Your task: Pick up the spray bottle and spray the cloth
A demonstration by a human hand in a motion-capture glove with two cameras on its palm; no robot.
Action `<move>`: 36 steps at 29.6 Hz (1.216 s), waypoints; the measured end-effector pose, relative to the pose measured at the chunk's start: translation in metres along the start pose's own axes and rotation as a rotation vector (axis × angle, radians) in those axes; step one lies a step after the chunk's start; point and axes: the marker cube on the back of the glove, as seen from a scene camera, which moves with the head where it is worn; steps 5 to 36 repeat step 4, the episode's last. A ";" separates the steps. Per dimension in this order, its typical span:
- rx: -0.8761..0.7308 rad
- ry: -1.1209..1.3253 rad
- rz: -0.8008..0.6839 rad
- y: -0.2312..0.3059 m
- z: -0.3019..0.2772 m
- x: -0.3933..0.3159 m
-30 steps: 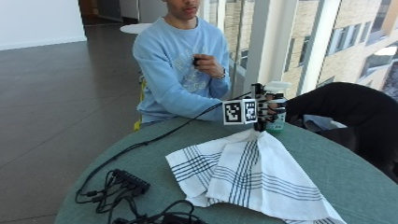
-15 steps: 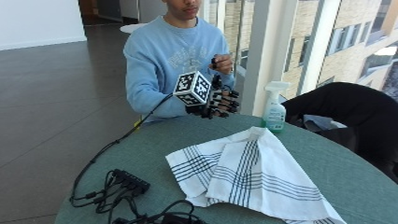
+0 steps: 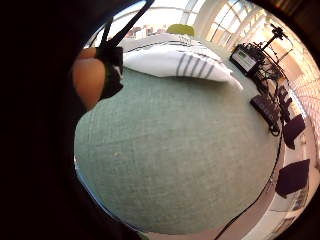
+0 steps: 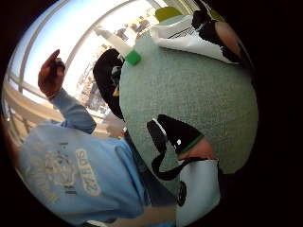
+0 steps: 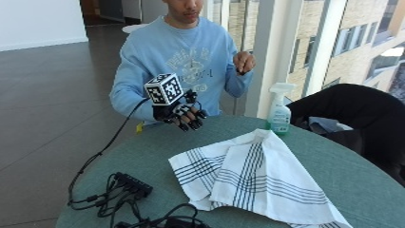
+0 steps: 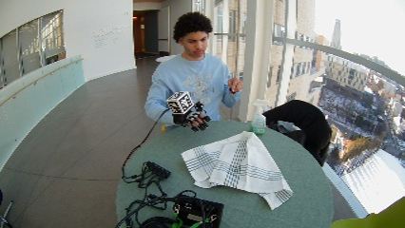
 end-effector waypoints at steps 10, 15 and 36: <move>-0.007 0.013 0.002 0.005 0.002 0.005; -0.007 0.013 0.002 0.005 0.002 0.005; -0.007 0.013 0.002 0.005 0.002 0.005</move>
